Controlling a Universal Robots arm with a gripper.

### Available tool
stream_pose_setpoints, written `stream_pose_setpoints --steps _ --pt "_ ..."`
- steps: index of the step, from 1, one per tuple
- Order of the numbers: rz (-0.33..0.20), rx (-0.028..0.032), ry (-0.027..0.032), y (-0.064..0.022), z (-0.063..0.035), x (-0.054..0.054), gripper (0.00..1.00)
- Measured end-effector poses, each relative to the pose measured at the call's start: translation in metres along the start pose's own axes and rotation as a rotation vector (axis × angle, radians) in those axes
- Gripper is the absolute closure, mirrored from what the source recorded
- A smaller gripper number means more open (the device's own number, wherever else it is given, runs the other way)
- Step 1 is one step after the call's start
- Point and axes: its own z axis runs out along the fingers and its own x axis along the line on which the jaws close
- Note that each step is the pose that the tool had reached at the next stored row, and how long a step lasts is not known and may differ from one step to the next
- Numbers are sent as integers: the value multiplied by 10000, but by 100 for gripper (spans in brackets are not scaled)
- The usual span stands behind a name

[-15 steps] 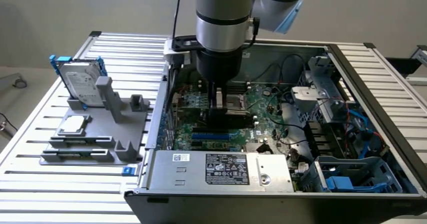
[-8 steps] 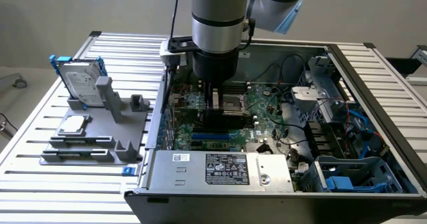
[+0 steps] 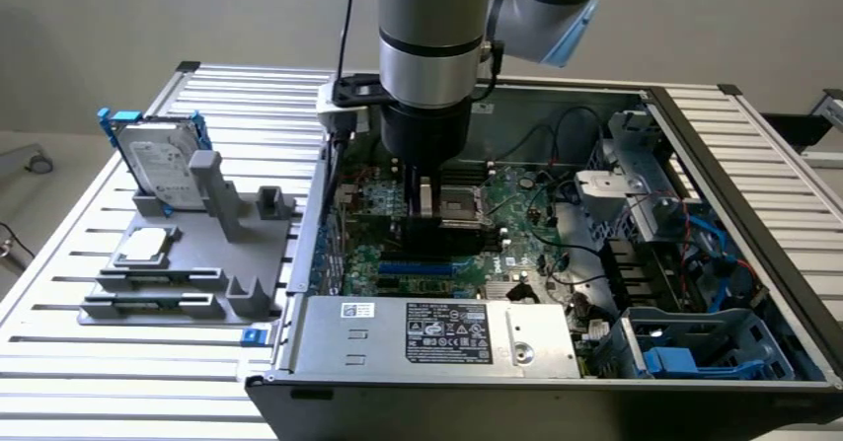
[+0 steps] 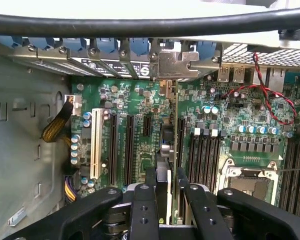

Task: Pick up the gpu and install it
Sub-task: 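Insert the gpu into the slot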

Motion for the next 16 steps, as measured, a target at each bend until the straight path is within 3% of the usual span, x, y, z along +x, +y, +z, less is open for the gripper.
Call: stream_pose_setpoints --steps 16 --pt "0 5 -9 4 157 35 74"
